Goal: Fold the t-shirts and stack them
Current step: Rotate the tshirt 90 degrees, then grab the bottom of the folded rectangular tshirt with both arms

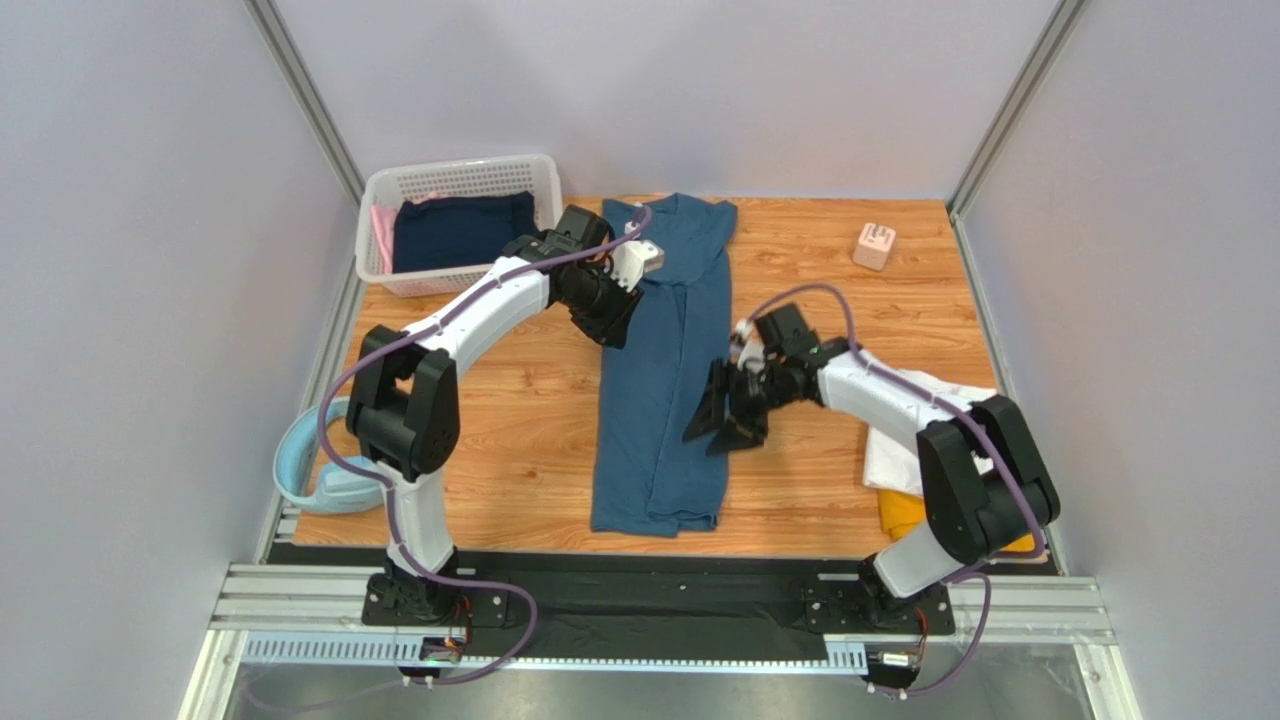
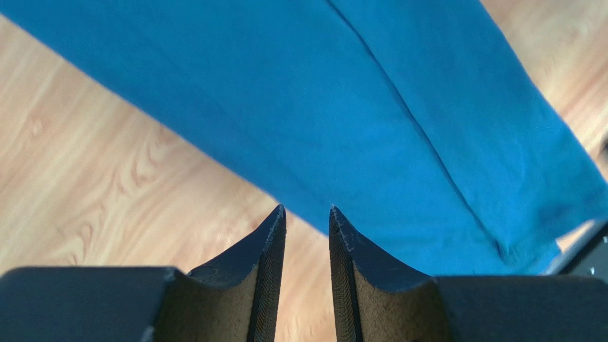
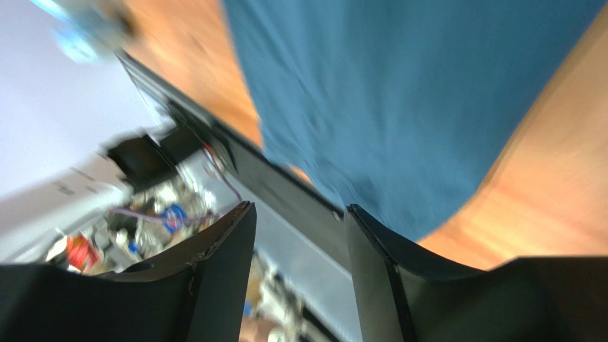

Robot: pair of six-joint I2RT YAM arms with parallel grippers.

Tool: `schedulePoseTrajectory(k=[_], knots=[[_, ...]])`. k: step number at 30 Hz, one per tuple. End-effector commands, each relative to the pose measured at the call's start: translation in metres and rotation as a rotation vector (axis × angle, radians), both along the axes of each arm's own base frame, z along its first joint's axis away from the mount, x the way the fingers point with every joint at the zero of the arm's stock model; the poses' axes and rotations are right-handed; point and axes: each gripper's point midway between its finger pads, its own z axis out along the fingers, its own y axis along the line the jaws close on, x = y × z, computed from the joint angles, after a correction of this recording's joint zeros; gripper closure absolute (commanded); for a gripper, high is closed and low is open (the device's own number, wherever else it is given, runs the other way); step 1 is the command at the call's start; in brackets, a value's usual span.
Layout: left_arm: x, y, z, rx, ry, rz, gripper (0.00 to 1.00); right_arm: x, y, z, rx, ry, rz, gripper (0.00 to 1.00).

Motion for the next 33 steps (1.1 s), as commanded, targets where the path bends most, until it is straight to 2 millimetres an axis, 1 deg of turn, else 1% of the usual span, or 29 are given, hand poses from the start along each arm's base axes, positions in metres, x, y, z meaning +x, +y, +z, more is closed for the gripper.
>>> schedulePoseTrajectory(k=[1,2,3,4,6,7,8,9,10,11,13,14,18,22,23,25,26,27,28,29,30,31,32,33], knots=[[0.022,-0.024,0.002,-0.031,0.004,0.017,0.64,-0.057,0.026,0.0,0.119,0.09,0.102,0.46],[0.028,-0.029,0.007,-0.037,-0.002,0.019,0.64,-0.067,0.027,-0.001,0.117,0.112,0.117,0.46],[0.029,-0.033,0.0,-0.034,0.012,0.016,0.64,-0.073,0.027,-0.003,0.111,0.129,0.123,0.46],[0.029,-0.038,-0.001,-0.037,0.012,0.01,0.64,-0.084,0.026,-0.006,0.105,0.145,0.135,0.46],[0.032,-0.046,-0.001,-0.044,0.002,0.001,0.64,-0.091,0.026,-0.008,0.101,0.153,0.144,0.46],[0.032,-0.049,-0.002,-0.045,-0.001,-0.001,0.64,-0.096,0.023,-0.016,0.088,0.171,0.145,0.46],[0.033,-0.055,-0.001,-0.054,-0.01,-0.011,0.64,-0.097,0.023,-0.02,0.084,0.176,0.148,0.46],[0.032,-0.059,-0.005,-0.054,-0.002,-0.017,0.64,-0.099,0.021,-0.024,0.078,0.185,0.146,0.47],[0.032,-0.062,-0.004,-0.057,-0.002,-0.019,0.64,-0.103,0.019,-0.032,0.069,0.207,0.143,0.48],[0.03,-0.071,-0.002,-0.064,-0.007,-0.033,0.64,-0.104,0.02,-0.038,0.068,0.216,0.14,0.48],[0.026,-0.08,-0.004,-0.073,0.002,-0.055,0.64,-0.106,0.018,-0.048,0.057,0.228,0.143,0.49],[0.021,-0.088,-0.003,-0.078,0.0,-0.072,0.64,-0.111,0.015,-0.057,0.042,0.252,0.146,0.49],[0.012,-0.107,-0.009,-0.077,0.007,-0.117,0.64,-0.126,0.005,-0.08,0.001,0.313,0.156,0.5],[0.005,-0.118,-0.021,-0.063,0.021,-0.144,0.64,-0.138,-0.005,-0.088,-0.03,0.344,0.16,0.51],[0.004,-0.119,-0.026,-0.058,0.031,-0.144,0.64,-0.143,-0.01,-0.09,-0.053,0.351,0.172,0.51],[0.003,-0.117,-0.031,-0.046,0.043,-0.142,0.64,-0.147,-0.013,-0.09,-0.069,0.355,0.181,0.51],[0.002,-0.113,-0.033,-0.032,0.04,-0.14,0.64,-0.149,-0.015,-0.09,-0.074,0.363,0.185,0.51],[0.0,-0.11,-0.033,-0.02,0.038,-0.142,0.64,-0.146,-0.014,-0.087,-0.072,0.348,0.193,0.51],[-0.005,-0.102,-0.039,0.002,0.047,-0.137,0.64,-0.148,-0.014,-0.082,-0.069,0.356,0.2,0.51],[-0.005,-0.096,-0.026,-0.004,0.015,-0.132,0.65,-0.145,-0.013,-0.077,-0.063,0.342,0.206,0.52],[-0.006,-0.091,-0.02,-0.012,0.007,-0.126,0.65,-0.137,-0.008,-0.067,-0.053,0.299,0.224,0.52],[-0.009,-0.075,-0.025,-0.001,0.025,-0.101,0.65,-0.138,-0.011,-0.057,-0.066,0.291,0.229,0.51],[-0.011,-0.067,-0.003,-0.029,-0.004,-0.086,0.65,-0.136,-0.011,-0.049,-0.07,0.271,0.238,0.51],[-0.012,-0.057,0.003,-0.034,-0.007,-0.069,0.64,-0.135,-0.012,-0.043,-0.078,0.248,0.253,0.5]])
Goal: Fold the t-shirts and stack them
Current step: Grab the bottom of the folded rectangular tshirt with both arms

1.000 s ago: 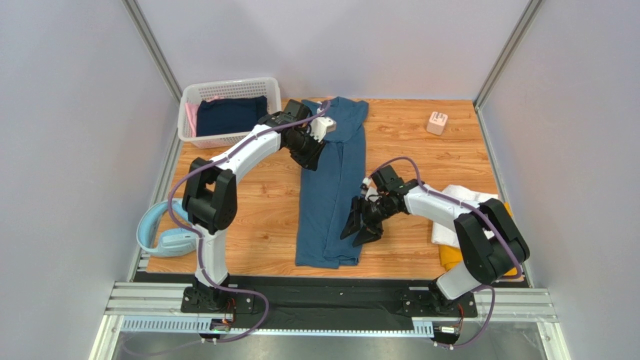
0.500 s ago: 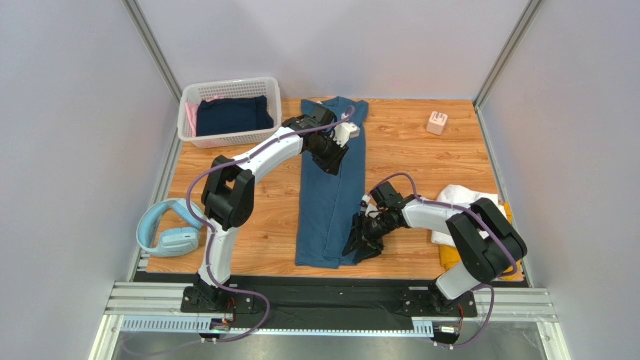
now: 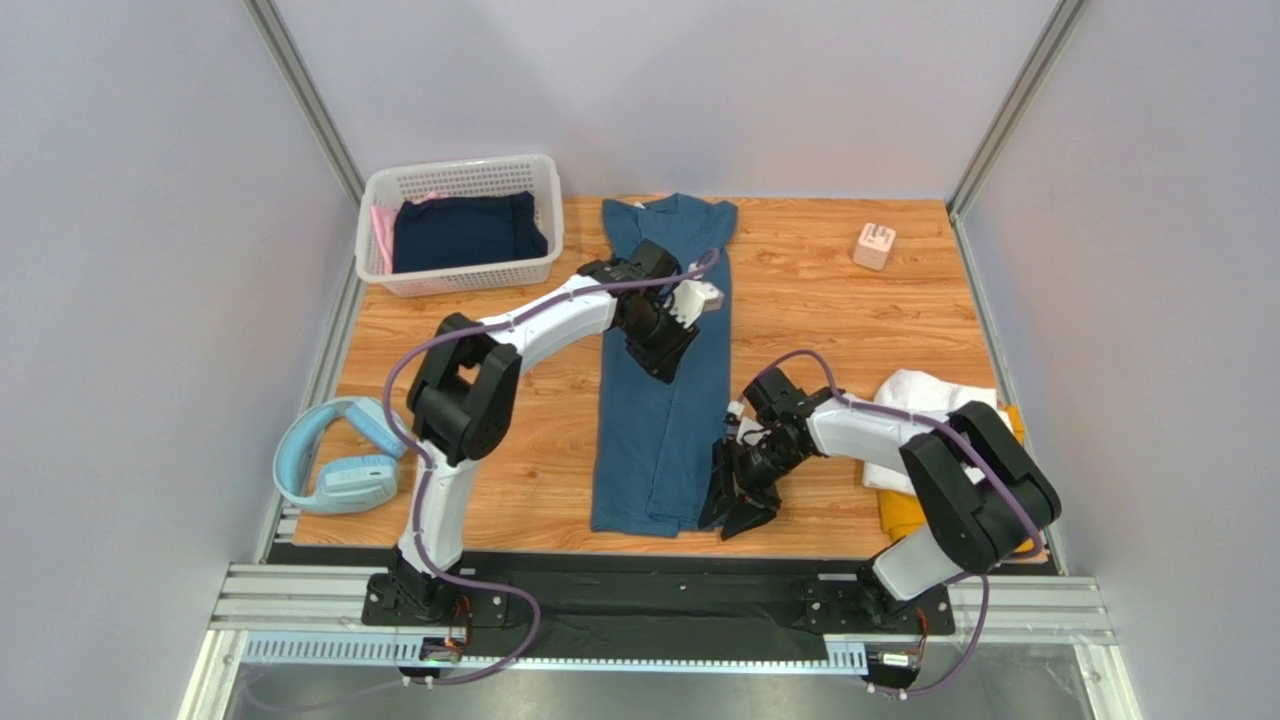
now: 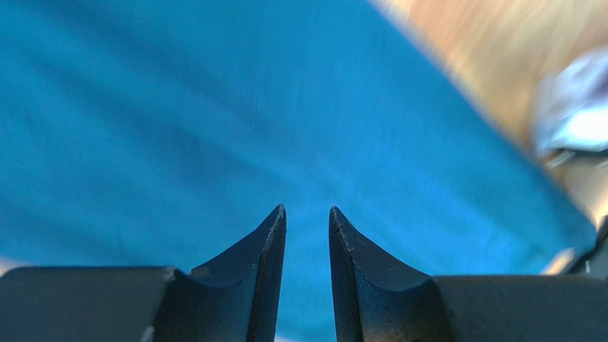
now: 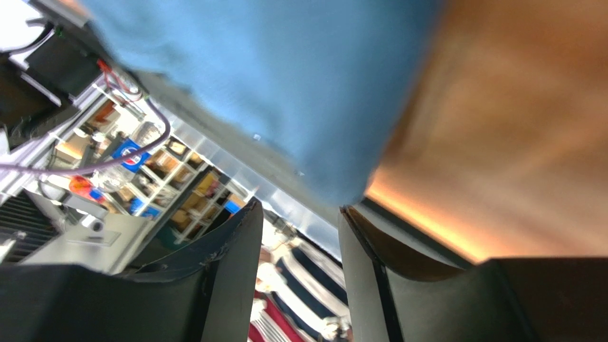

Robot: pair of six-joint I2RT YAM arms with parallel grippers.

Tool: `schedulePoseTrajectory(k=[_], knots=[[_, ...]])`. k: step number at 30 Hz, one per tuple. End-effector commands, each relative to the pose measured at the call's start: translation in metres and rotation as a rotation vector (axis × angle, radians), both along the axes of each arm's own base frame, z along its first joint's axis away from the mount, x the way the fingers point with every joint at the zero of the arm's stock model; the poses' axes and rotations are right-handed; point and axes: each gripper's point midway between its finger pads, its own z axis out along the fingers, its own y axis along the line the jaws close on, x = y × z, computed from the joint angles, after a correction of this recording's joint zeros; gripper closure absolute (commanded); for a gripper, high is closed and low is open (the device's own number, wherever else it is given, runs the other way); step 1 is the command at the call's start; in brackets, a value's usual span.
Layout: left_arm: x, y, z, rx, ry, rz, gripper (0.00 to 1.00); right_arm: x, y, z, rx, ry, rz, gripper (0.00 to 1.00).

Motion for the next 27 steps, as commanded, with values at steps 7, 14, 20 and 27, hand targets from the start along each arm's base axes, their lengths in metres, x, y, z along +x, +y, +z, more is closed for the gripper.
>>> schedulePoseTrajectory(k=[7,14,20,27], knots=[[-0.079,0.106,0.08,-0.05,-0.045,0.064,0.63,-0.001,-0.021,0.045,-0.069,-0.157,0.064,0.48],[-0.167,0.136,0.023,0.052,0.169,-0.008,0.62,-0.011,-0.03,0.003,-0.118,-0.119,0.026,0.48],[-0.169,0.129,0.023,0.045,0.181,-0.024,0.62,0.0,-0.023,-0.011,-0.11,-0.124,0.017,0.49],[-0.176,0.118,0.008,0.007,0.262,0.006,0.6,0.022,-0.008,-0.012,-0.079,-0.132,0.01,0.51]])
